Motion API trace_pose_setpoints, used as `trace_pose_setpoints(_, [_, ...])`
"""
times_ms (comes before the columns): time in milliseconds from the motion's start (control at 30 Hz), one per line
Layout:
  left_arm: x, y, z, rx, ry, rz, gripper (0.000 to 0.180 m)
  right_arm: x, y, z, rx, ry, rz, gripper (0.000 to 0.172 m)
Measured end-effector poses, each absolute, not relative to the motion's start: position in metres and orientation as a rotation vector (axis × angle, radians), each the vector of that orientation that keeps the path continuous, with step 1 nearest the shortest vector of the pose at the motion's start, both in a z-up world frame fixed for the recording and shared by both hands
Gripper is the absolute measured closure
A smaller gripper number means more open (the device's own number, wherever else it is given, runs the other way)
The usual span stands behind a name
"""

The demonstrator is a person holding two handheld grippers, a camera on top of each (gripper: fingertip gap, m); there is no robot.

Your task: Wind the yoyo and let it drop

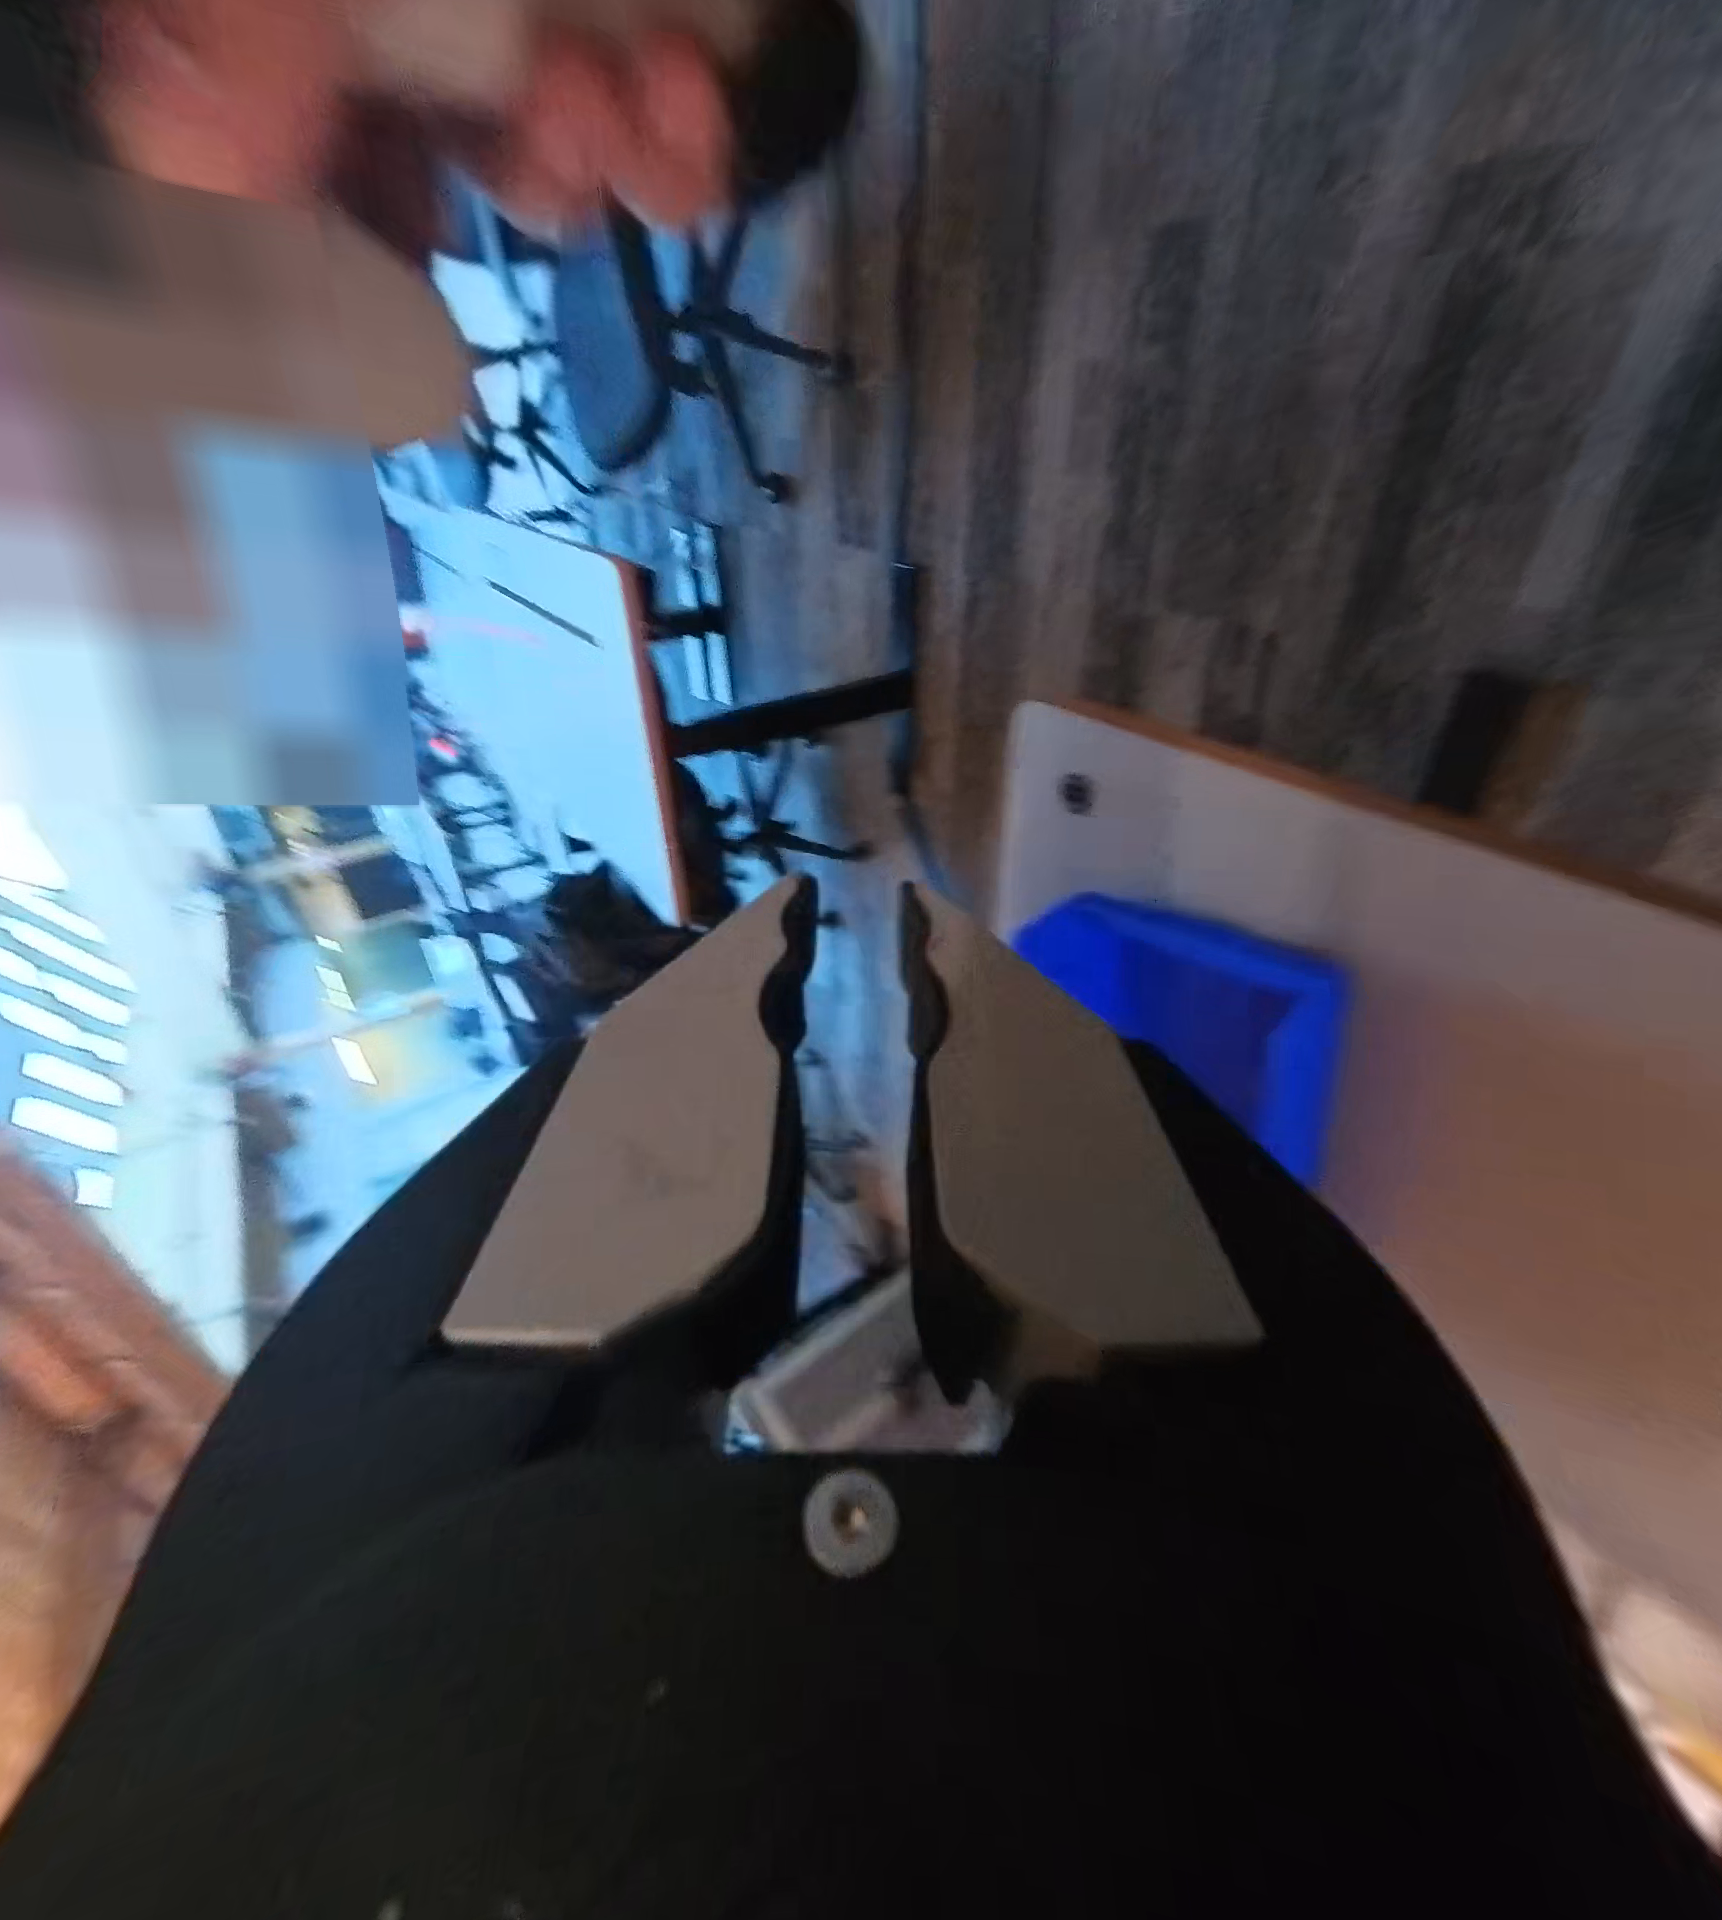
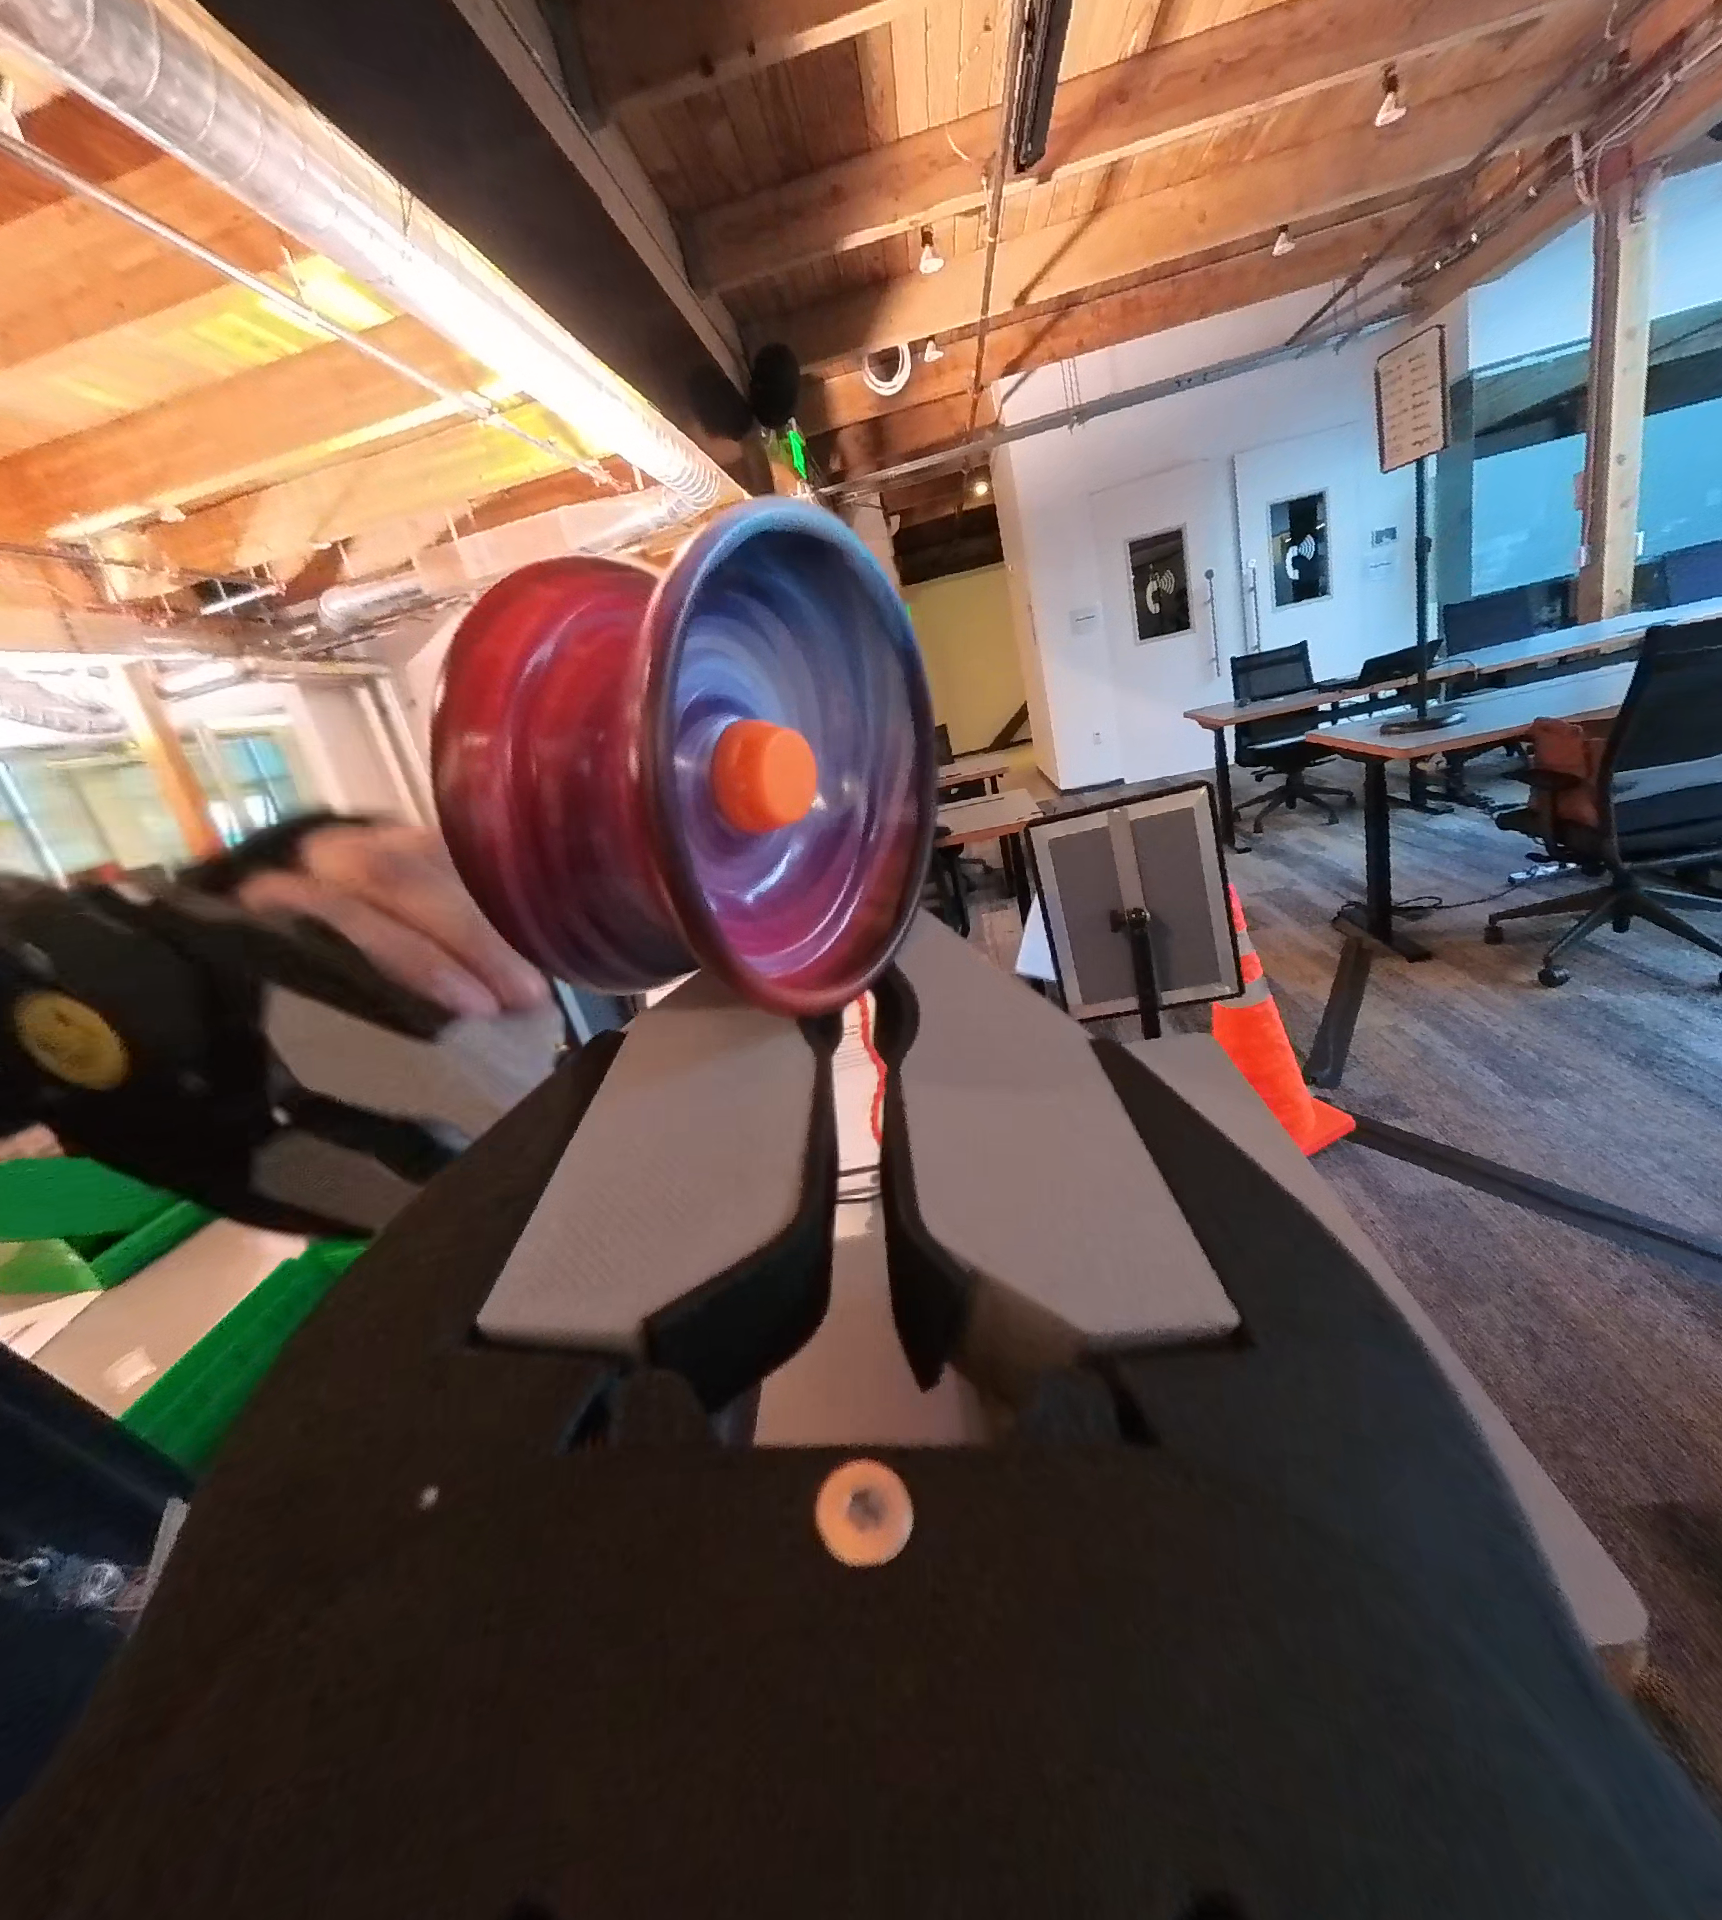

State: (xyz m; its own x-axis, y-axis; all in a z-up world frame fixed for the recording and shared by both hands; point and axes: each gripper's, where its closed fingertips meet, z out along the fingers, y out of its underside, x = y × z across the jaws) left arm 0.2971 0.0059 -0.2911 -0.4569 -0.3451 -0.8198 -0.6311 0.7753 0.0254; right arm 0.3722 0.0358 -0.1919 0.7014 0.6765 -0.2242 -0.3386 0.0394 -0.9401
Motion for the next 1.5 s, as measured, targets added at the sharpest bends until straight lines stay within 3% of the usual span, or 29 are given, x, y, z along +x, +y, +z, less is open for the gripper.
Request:
trace_pose_setpoints(133, [0.258, 0.014, -0.386, -0.997, 2.156, 0.339, 0.180, 0.396, 0.025, -0.185, -1.315, -0.284, 0.741, 0.172])
trace_pose_setpoints(300, [0.208, 0.004, -0.478, -1.342, 2.207, 0.191, 0.180, 0.446, 0.015, -0.150, -1.400, -0.318, 0.651, 0.172])
trace_pose_setpoints(367, [0.196, -0.005, -0.498, -1.436, 2.185, 0.121, 0.180, 0.468, 0.019, -0.162, -1.609, -0.394, 0.631, 0.172])
trace_pose_setpoints(500, [0.192, -0.027, -0.525, -1.567, 2.099, -0.055, 0.180, 0.529, -0.019, -0.248, -2.402, -0.549, 0.598, 0.172])
trace_pose_setpoints(567, [0.191, -0.038, -0.539, -1.637, 2.054, -0.134, 0.180, 0.551, -0.053, -0.248, -2.671, -0.583, 0.523, 0.172])
trace_pose_setpoints(700, [0.194, -0.066, -0.564, -1.768, 1.982, -0.316, 0.180, 0.544, -0.061, -0.159, -2.769, -0.650, 0.261, 0.172])
trace_pose_setpoints(900, [0.198, -0.081, -0.584, -1.798, 1.992, -0.360, 0.180, 0.539, -0.030, 0.029, -2.430, -0.529, 0.034, 0.172])
trace_pose_setpoints(1100, [0.178, -0.074, -0.596, -1.920, 1.911, -0.415, 0.180, 0.649, -0.085, 0.203, -2.080, -0.109, -0.260, 0.172])
trace_pose_setpoints(1267, [0.151, -0.073, -0.614, -2.029, 1.882, -0.440, 0.180, 0.696, -0.134, 0.265, -1.868, 0.075, -0.279, 0.172])
trace_pose_setpoints(1500, [0.149, -0.062, -0.619, -2.005, 1.956, -0.410, 0.180, 0.643, -0.104, 0.292, -1.863, -0.075, -0.328, 0.172])
